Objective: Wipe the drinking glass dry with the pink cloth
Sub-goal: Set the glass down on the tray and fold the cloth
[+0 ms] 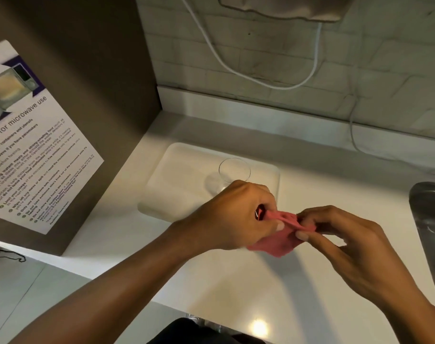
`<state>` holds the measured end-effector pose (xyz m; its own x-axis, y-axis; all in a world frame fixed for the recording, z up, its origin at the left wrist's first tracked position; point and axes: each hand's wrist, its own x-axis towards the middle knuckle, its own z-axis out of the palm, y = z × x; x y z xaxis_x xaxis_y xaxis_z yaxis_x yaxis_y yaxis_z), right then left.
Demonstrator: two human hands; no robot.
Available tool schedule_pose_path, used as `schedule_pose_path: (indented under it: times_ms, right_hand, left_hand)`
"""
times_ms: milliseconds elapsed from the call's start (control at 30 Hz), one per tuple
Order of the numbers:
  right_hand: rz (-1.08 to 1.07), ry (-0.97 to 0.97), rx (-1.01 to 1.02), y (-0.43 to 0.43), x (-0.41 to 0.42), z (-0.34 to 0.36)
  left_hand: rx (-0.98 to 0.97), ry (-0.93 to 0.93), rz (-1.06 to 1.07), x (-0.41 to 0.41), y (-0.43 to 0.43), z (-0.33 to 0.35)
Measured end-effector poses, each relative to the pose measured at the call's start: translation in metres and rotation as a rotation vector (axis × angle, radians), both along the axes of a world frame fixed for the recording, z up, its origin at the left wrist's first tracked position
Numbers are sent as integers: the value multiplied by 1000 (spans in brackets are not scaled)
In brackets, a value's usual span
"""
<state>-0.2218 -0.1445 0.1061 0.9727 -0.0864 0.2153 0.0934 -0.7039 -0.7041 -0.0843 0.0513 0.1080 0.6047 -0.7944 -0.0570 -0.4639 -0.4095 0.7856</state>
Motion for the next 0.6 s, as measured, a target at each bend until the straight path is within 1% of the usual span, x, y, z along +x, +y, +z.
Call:
schedule_pose_path:
  times_ms: [100, 233, 333, 467, 533, 600]
  right_hand:
    - [-29, 123, 21, -7, -6, 4]
    - [-65, 326, -46, -20, -9, 7]
    - [-61, 476, 17, -30, -10, 7]
    - [-39, 705, 52, -45, -9, -2]
    - [-33, 749, 36, -55, -4, -10]
    - [-49, 762, -19, -66, 8, -22]
  left_hand:
    - [23, 10, -60, -1, -5, 0]
    - [47, 33, -93, -6, -17, -2]
    - [102, 0, -129, -11, -26, -11]
    - [119, 137, -169, -17, -42, -31]
    - [120, 183, -162, -12, -55, -42]
    - [114, 190, -119, -3, -72, -53]
